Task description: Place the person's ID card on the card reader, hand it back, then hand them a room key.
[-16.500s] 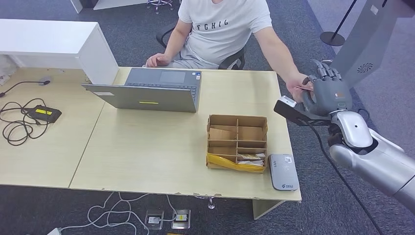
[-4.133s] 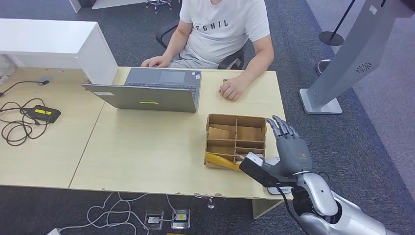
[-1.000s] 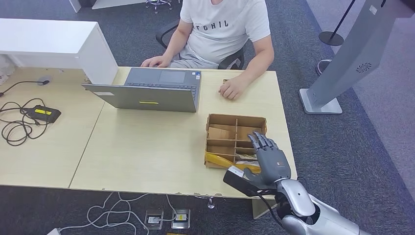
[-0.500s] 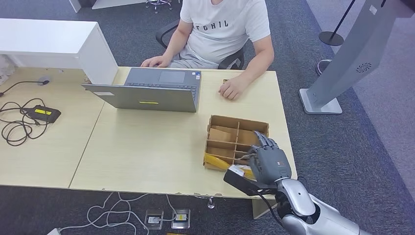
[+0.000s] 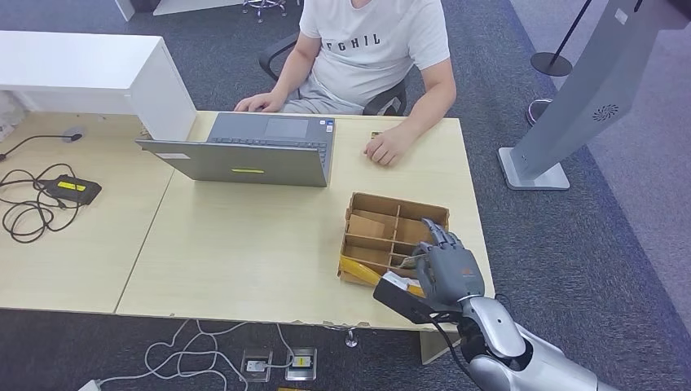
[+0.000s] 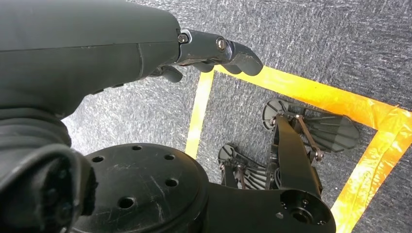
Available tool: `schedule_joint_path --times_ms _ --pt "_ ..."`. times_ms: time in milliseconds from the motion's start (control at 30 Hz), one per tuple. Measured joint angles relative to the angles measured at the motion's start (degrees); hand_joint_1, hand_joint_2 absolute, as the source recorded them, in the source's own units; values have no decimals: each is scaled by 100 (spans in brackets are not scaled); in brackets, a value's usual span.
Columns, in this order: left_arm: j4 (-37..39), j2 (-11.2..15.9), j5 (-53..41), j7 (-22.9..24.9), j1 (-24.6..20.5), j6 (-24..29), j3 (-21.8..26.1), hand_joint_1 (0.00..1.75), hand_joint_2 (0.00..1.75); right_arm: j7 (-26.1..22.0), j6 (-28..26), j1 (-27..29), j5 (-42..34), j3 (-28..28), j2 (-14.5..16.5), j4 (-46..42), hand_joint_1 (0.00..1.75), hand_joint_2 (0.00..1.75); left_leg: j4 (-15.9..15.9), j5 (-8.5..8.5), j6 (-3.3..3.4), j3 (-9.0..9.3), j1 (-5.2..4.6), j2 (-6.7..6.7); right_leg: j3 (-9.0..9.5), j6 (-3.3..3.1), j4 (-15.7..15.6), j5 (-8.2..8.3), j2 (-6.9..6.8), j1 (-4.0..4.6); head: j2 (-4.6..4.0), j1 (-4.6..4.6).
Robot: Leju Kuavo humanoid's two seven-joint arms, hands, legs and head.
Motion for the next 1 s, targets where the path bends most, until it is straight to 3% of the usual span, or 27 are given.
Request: schedule_joint_path --times_ms 633,1000 --pt "0 0 -31 0 -1 -48 -5 0 0 -41 -184 39 387 -21 27 6 175 175 0 0 0 0 0 0 0 0 0 0 0 0 0 -1" --pt "0 -5 -46 -10 -2 -20 -5 0 0 -449 -1352 -156 2097 -345 204 -53 175 175 0 0 0 0 0 0 2 0 0 0 -1 1 0 0"
